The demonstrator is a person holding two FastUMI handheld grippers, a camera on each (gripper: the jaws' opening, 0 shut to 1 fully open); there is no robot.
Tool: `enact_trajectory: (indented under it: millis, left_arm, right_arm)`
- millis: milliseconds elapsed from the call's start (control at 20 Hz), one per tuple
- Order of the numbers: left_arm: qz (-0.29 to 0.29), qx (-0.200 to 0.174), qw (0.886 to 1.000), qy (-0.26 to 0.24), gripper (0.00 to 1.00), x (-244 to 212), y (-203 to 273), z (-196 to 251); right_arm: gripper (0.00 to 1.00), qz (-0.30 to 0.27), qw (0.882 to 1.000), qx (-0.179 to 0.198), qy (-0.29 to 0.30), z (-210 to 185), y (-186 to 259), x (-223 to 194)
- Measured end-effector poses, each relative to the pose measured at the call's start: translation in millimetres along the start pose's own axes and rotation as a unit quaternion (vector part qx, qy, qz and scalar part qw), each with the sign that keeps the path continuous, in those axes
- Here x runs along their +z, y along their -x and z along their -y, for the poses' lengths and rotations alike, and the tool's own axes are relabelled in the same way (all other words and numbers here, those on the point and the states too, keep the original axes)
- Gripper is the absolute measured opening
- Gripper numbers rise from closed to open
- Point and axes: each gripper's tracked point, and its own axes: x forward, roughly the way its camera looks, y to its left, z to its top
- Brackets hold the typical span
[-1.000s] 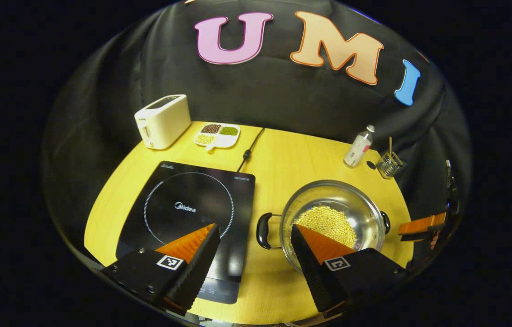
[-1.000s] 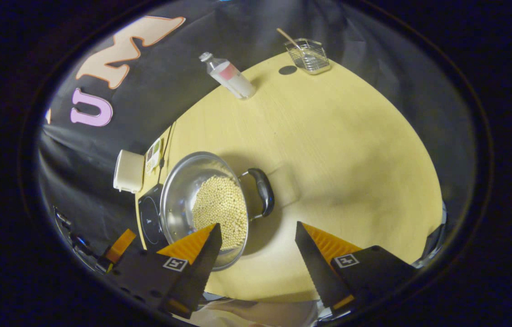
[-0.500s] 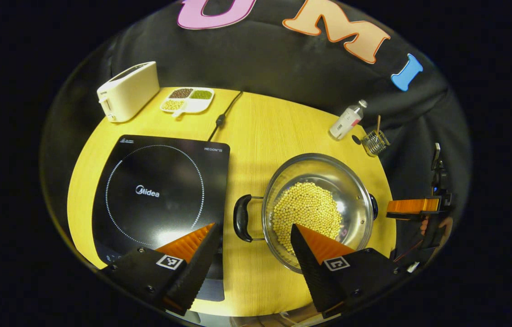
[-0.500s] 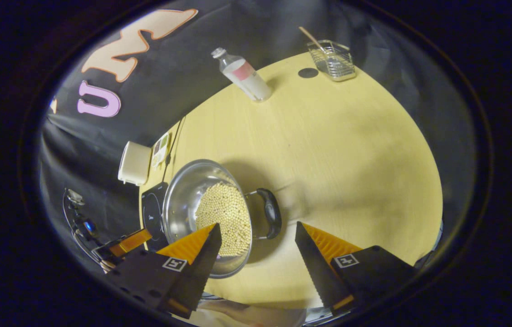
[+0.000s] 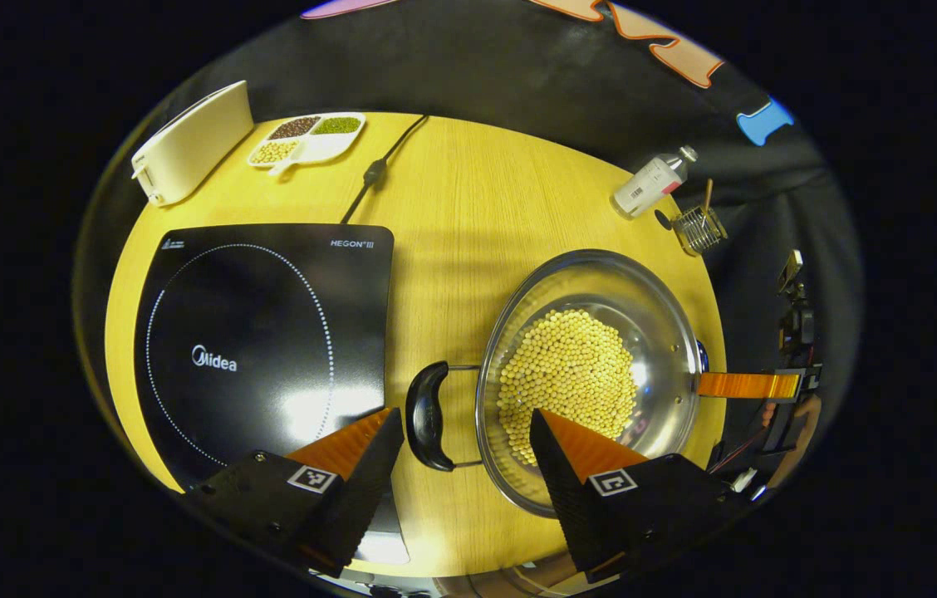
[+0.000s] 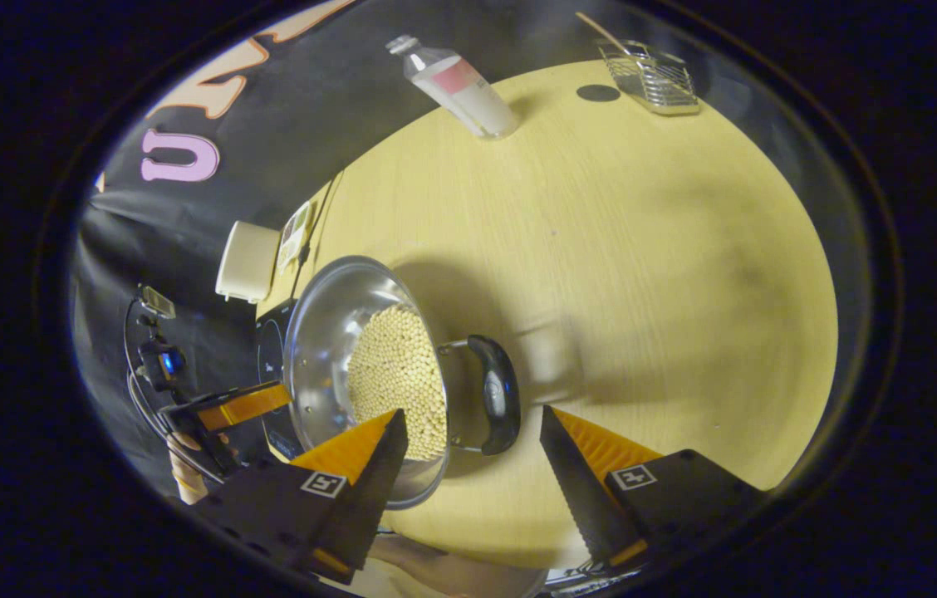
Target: First push the handle of the pot to place it horizontally, then grasp the pot with both hands and set it on the induction cooktop.
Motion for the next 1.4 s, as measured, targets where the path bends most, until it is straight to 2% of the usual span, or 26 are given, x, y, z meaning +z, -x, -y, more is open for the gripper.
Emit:
enact_trajectory:
  millis: [250, 300, 350, 400, 450, 500, 550, 600, 750, 800, 850, 900, 950, 1000, 1050, 1100, 1150, 1300, 1400]
  left_arm:
    - [-0.034, -0.001, 0.999, -0.001, 0.93, -0.1, -18.3, -2.4]
    - [-0.038, 0.003, 0.999, -0.001, 0.93, 1.2, -21.6, -5.6]
    - [-0.039, 0.005, 0.999, 0.0, 0.9, 2.4, -24.5, -7.4]
    - [-0.041, 0.006, 0.999, 0.002, 0.94, 2.9, -25.9, -7.4]
    - [-0.044, 0.009, 0.999, 0.004, 0.86, 3.5, -25.9, -7.8]
    - [-0.043, 0.009, 0.999, 0.004, 0.86, 4.9, -26.4, -8.3]
    - [-0.043, 0.011, 0.999, 0.004, 0.89, 6.0, -27.1, -9.5]
    - [-0.047, 0.015, 0.999, 0.004, 0.83, 5.9, -27.7, -11.7]
    - [-0.054, 0.023, 0.998, 0.009, 0.74, 6.8, -28.5, -15.7]
    - [-0.056, 0.027, 0.998, 0.011, 0.72, 7.2, -29.7, -18.3]
    - [-0.059, 0.031, 0.998, 0.013, 0.69, 7.0, -29.2, -19.6]
    - [-0.06, 0.035, 0.997, 0.014, 0.71, 7.8, -30.4, -20.6]
    - [-0.063, 0.04, 0.997, 0.014, 0.64, 7.7, -30.4, -21.7]
    - [-0.067, 0.043, 0.997, 0.014, 0.67, 6.3, -30.3, -22.5]
    - [-0.07, 0.047, 0.996, 0.011, 0.65, 5.8, -30.7, -23.2]
    - [-0.074, 0.05, 0.996, 0.01, 0.63, 4.8, -30.3, -23.4]
    - [-0.076, 0.053, 0.996, 0.009, 0.62, 4.9, -29.8, -23.2]
    - [-0.084, 0.055, 0.995, 0.016, 0.6, 0.6, -28.0, -20.9]
    - [-0.089, 0.054, 0.994, 0.017, 0.59, -2.0, -28.9, -19.5]
  right_arm:
    - [0.98, -0.023, 1.0, 0.018, -0.004, -2.9, -17.7, 3.3]
    - [0.88, -0.028, 0.999, 0.023, -0.005, -4.5, -20.3, 2.7]
    - [0.88, -0.032, 0.999, 0.026, -0.007, -5.1, -24.3, 3.8]
    - [0.84, -0.036, 0.999, 0.027, -0.009, -5.8, -28.1, 4.6]
    - [0.78, -0.041, 0.999, 0.029, -0.011, -5.9, -32.2, 4.9]
    - [0.76, -0.047, 0.998, 0.031, -0.014, -6.2, -35.1, 4.9]
    - [0.76, -0.052, 0.998, 0.034, -0.017, -6.1, -38.1, 4.8]
    - [0.76, -0.056, 0.998, 0.036, -0.019, -6.5, -41.1, 3.9]
    - [0.75, -0.065, 0.997, 0.044, -0.022, -9.2, -52.1, 3.6]
    - [0.53, -0.072, 0.996, 0.044, -0.022, -8.8, -54.4, 1.2]
    - [0.53, -0.075, 0.996, 0.041, -0.019, -6.8, -55.0, 0.2]
    - [0.53, -0.083, 0.995, 0.045, -0.024, -8.6, -53.5, -2.0]
    - [0.51, -0.085, 0.995, 0.049, -0.027, -9.6, -53.4, -2.2]
    - [0.49, -0.087, 0.994, 0.052, -0.03, -10.5, -53.9, -1.0]
    - [0.48, -0.086, 0.994, 0.053, -0.031, -10.4, -54.1, 0.3]
    - [0.54, -0.084, 0.995, 0.053, -0.031, -10.2, -55.8, -0.1]
    - [0.54, -0.078, 0.995, 0.053, -0.028, -9.5, -55.8, 1.8]
    - [0.44, -0.073, 0.996, 0.052, -0.022, -8.9, -54.4, 2.6]
    - [0.43, -0.072, 0.996, 0.047, -0.019, -7.0, -53.6, 2.7]
